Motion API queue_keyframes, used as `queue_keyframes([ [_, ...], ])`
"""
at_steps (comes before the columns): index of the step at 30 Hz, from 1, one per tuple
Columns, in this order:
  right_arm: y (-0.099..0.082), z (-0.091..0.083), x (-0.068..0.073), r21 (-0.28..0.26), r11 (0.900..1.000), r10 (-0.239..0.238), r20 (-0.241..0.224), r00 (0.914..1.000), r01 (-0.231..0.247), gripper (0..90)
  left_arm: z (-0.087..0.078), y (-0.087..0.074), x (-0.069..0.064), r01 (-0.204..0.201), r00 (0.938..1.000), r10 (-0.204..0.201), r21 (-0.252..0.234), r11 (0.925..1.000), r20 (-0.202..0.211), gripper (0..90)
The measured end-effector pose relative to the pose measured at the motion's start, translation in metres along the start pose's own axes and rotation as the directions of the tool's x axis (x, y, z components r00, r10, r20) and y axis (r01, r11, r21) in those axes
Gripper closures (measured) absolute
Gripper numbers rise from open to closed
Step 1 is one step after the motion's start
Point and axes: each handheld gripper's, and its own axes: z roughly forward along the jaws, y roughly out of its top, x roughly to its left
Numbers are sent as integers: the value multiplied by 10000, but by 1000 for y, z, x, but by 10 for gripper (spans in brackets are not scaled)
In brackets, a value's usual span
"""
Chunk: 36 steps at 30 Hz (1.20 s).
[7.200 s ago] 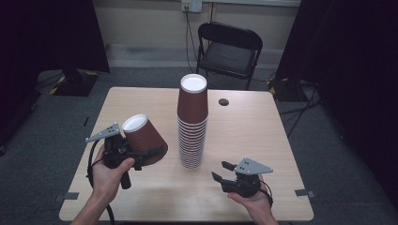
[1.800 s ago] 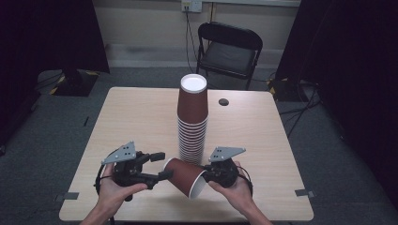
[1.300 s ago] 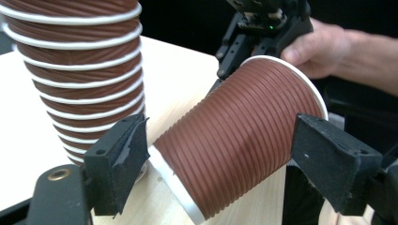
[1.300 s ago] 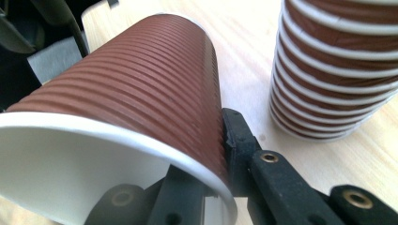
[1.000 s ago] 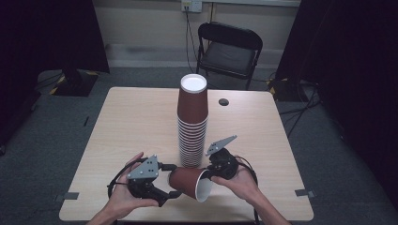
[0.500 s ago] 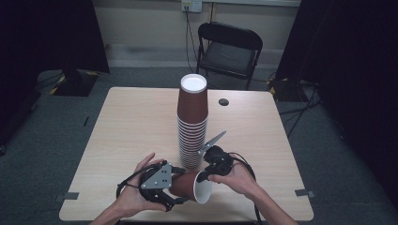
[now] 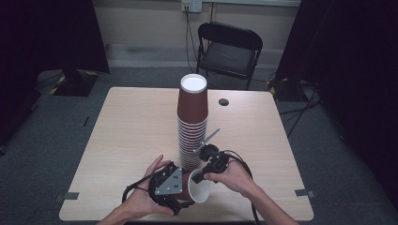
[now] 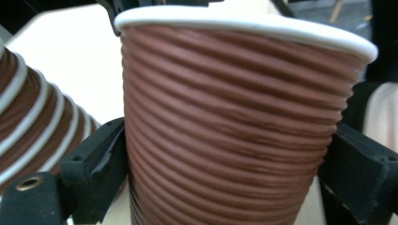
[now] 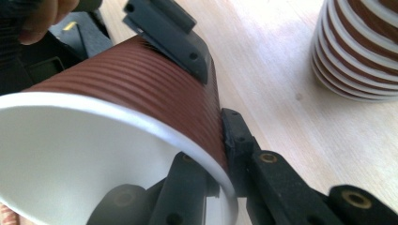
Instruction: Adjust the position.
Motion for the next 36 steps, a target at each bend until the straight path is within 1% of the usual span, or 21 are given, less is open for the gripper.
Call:
queue_keyframes([
  [1, 1, 0, 0, 97, 10000, -14, 26, 10000, 14, 870, 1, 1, -1, 24, 10000, -24, 13, 10000, -85, 98],
  [2, 2, 1, 1, 102, 9999, 71, 33, 10000, -71, 871, 1, 1, -1, -81, 9999, 82, 55, 10000, -115, 98],
  [5, 4, 4, 2, 192, 9997, 161, 121, 9998, -163, 869, 2, 0, -2, -172, 9997, 174, 85, 9998, -170, 91],
  [8, 6, 7, 3, 238, 9992, 320, 90, 9994, -322, 864, 4, 1, -4, -67, 9996, 68, 44, 10000, -259, 92],
  [9, 7, 8, 2, 307, 9988, 383, 102, 9992, -386, 863, 5, 1, -4, -75, 9993, 77, 41, 10000, -370, 89],
  [12, 8, 10, 2, 296, 9988, 392, 103, 9992, -395, 864, 6, 1, -5, -86, 9993, 88, 49, 10000, -357, 86],
  [13, 8, 10, 3, 306, 9983, 490, 108, 9987, -493, 864, 6, 1, -5, -126, 9993, 127, 43, 9999, -360, 86],
  [14, 8, 11, 3, 306, 9984, 463, 76, 9989, -466, 863, 6, 1, -5, -56, 9992, 57, 33, 10000, -387, 86],
  [16, 9, 11, 3, 300, 9980, 550, 92, 9984, -553, 861, 5, 0, -5, -161, 9990, 160, -28, 9999, -411, 87],
  [18, 9, 12, 3, 240, 9975, 665, 104, 9977, -667, 859, 5, -1, -5, -66, 9989, 65, -7, 10000, -467, 87],
  [20, 9, 12, 2, 187, 9974, 699, 193, 9974, -703, 860, 8, -1, -5, -139, 9977, 136, -40, 9999, -659, 82],
  [22, 9, 13, 3, 83, 9975, 701, 130, 9975, -702, 870, 10, 0, -5, -225, 9968, 221, -42, 9997, -769, 75],
  [23, 9, 13, 4, 67, 9980, 621, 184, 9979, -622, 872, 10, 1, -5, -312, 9968, 310, -24, 9995, -741, 73],
  [24, 10, 13, 4, 32, 9977, 672, 142, 9976, -673, 871, 10, 1, -6, -258, 9969, 257, -7, 9997, -750, 74],
  [25, 10, 14, 5, 66, 9977, 670, 133, 9977, -670, 870, 9, 1, -6, -341, 9964, 339, -13, 9994, -778, 76],
  [28, 10, 13, 4, -10, 9974, 726, 99, 9973, -726, 864, 7, 0, -4, 11, 9973, -29, -244, 9997, -737, 91],
  [29, 10, 13, 3, -98, 9971, 754, 42, 9971, -754, 858, 7, -1, -3, 34, 9974, -58, -328, 9995, -722, 93],
  [31, 10, 12, 3, -236, 9959, 877, -36, 9961, -878, 829, 5, -1, -3, 215, 9968, -256, -536, 9983, -763, 98],
  [32, 10, 12, 4, -273, 9959, 860, -72, 9963, -862, 805, 5, -2, -2, 388, 9967, -438, -714, 9967, -685, 97],
  [34, 10, 12, 5, -332, 9954, 897, 26, 9960, -896, 753, 4, -3, -1, 670, 9957, -719, -839, 9942, -575, 99],
  [36, 10, 12, 6, -334, 9952, 918, -50, 9958, -919, 712, 3, -6, 0, 815, 9946, -870, -932, 9923, -561, 99],
])
